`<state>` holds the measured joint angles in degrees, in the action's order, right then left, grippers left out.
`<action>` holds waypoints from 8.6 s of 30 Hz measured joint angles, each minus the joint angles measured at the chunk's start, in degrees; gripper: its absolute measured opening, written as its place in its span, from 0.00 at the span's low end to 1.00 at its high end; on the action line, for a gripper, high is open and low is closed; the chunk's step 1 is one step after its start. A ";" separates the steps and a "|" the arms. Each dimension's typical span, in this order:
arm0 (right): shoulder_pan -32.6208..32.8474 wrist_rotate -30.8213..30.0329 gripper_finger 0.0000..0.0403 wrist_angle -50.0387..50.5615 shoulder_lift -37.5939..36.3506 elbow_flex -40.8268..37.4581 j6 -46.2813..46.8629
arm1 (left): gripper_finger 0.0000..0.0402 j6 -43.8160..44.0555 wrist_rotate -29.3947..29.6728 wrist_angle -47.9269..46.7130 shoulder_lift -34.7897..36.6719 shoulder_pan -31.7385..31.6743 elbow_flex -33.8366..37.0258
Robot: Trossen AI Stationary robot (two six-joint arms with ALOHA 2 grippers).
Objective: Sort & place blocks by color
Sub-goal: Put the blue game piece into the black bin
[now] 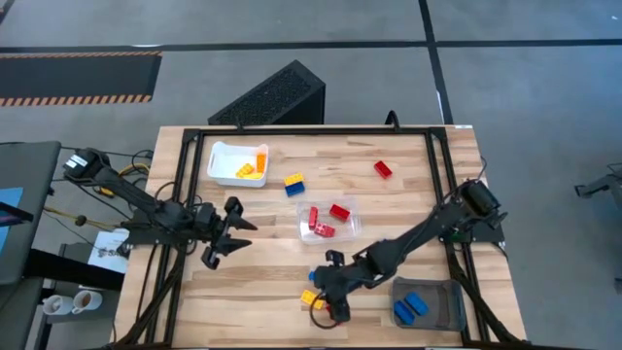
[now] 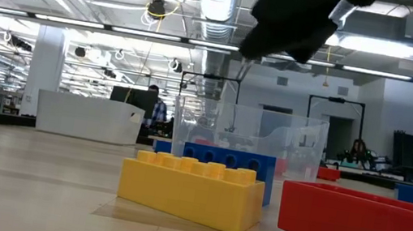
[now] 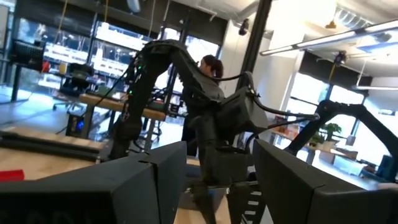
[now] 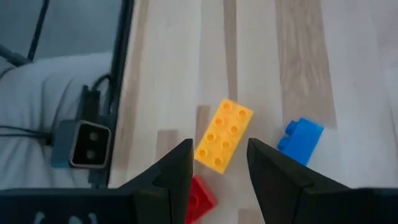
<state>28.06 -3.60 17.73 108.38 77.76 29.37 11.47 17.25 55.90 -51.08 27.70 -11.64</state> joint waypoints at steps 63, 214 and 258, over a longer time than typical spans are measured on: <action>-2.88 -10.03 0.47 -1.97 1.50 0.00 -1.31 | 0.43 -1.05 5.25 -4.62 -0.64 -0.04 0.07; -3.17 -5.30 0.25 10.30 11.96 4.90 2.08 | 0.43 -1.23 7.56 -3.69 -0.62 -0.04 0.04; -3.46 -7.01 0.26 10.56 11.65 5.01 1.49 | 0.43 -1.19 7.56 -3.72 -0.62 -0.03 0.04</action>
<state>24.60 -10.61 28.29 120.03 82.76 30.85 10.28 24.82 52.18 -51.70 27.67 -11.60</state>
